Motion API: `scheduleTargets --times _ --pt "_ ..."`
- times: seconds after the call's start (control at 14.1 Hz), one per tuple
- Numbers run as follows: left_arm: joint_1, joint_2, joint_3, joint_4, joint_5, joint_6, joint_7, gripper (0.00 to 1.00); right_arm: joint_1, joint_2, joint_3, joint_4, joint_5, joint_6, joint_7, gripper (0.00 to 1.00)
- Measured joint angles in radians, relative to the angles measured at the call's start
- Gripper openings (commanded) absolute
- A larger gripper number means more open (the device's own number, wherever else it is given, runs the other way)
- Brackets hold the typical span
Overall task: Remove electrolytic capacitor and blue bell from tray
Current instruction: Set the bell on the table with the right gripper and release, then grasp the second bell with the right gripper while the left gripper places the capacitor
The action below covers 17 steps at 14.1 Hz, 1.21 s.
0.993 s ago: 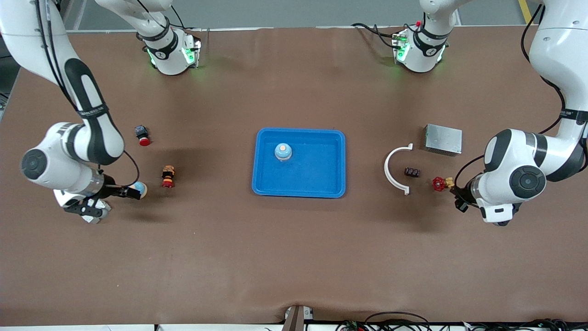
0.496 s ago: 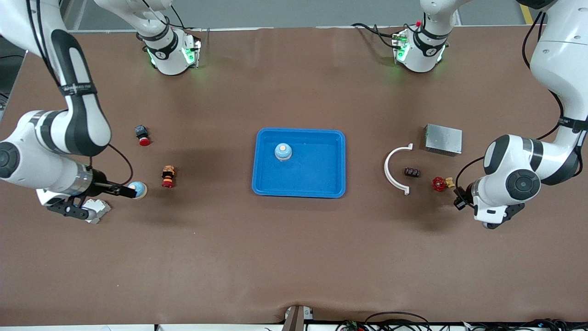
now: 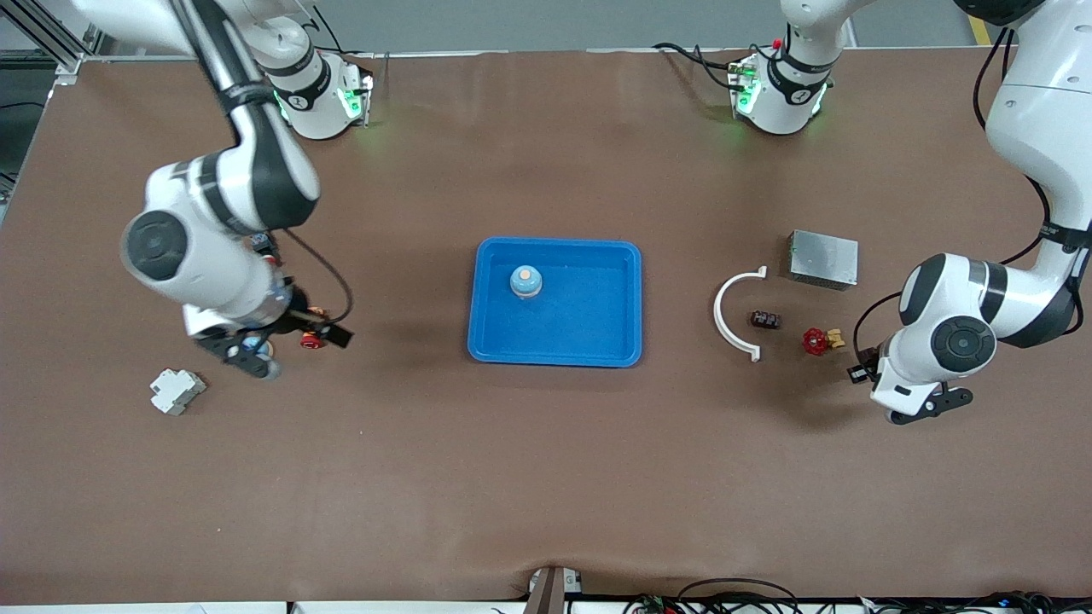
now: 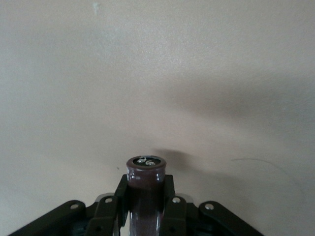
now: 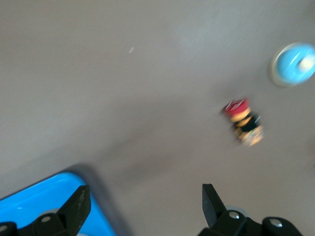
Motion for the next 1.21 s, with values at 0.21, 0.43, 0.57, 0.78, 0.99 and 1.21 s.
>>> scheduleTargets --times 0.21,0.43,0.57,0.78,0.99,1.21 --pt "0.0 0.027 0.002 0.002 0.03 0.004 0.011 0.0 0.098 -0.002 0.0 -0.01 0.0 0.031 0.153 1.0" --pt "-0.001 0.034 0.002 0.004 0.03 0.005 0.011 0.09 0.175 0.003 -0.001 -0.03 0.0 0.097 0.276 1.0" --pt "-0.001 0.034 0.002 0.005 0.03 0.005 0.011 0.81 0.222 0.015 -0.001 -0.05 0.0 0.155 0.337 1.0" --pt "-0.001 0.034 0.001 0.008 0.03 0.005 0.009 1.0 0.283 0.049 -0.001 -0.079 0.0 0.233 0.418 1.0" --pt "-0.001 0.033 -0.002 0.019 0.03 0.006 0.009 1.0 0.338 0.092 -0.002 -0.083 0.0 0.275 0.488 1.0" --pt "0.0 0.019 -0.014 0.035 0.03 0.004 0.009 1.0 0.381 0.14 -0.002 -0.083 -0.001 0.32 0.539 1.0"
